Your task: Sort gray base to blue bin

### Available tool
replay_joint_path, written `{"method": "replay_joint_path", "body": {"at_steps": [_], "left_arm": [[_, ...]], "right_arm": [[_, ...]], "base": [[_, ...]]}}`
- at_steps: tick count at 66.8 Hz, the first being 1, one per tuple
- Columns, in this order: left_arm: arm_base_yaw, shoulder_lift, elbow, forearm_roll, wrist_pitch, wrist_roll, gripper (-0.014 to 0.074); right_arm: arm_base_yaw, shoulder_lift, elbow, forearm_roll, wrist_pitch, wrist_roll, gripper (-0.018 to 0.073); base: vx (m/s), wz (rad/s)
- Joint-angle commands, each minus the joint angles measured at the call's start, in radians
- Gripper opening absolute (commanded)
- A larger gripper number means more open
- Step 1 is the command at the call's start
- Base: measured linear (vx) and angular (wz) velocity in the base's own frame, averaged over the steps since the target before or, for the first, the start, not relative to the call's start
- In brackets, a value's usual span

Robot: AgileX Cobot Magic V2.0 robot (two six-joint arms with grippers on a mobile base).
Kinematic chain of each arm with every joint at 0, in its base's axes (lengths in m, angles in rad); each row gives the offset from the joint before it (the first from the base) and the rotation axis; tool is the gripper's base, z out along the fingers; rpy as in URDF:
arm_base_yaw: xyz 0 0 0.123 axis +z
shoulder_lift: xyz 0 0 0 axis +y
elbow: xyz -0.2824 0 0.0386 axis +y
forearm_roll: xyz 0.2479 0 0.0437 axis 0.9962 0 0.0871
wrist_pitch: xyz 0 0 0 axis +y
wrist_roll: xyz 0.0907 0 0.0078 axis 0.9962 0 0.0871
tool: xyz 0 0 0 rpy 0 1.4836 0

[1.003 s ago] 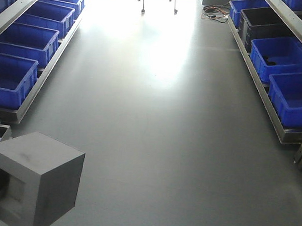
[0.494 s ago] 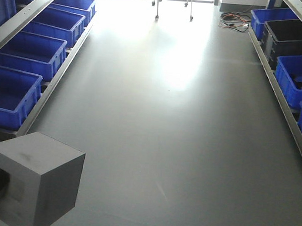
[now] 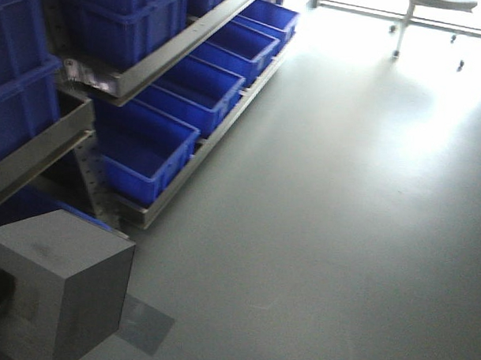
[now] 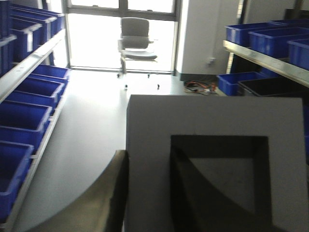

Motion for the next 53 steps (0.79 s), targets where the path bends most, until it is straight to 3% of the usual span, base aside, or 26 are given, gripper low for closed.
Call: {"method": "replay_joint_path", "body": {"at_steps": [1,53], "left_arm": [[-0.006,0.002,-0.035,-0.001,-0.097,-0.008,-0.0007],[-0.006,0.002,-0.035,-0.001,-0.097,-0.008,-0.0007]], "right_arm": [[-0.005,-0.008,0.006,-0.008,-0.072,-0.007,-0.0005],[-0.005,-0.008,0.006,-0.008,-0.072,-0.007,-0.0005]], "base": [[0.28,0.97],[0.22,0.86]]}}
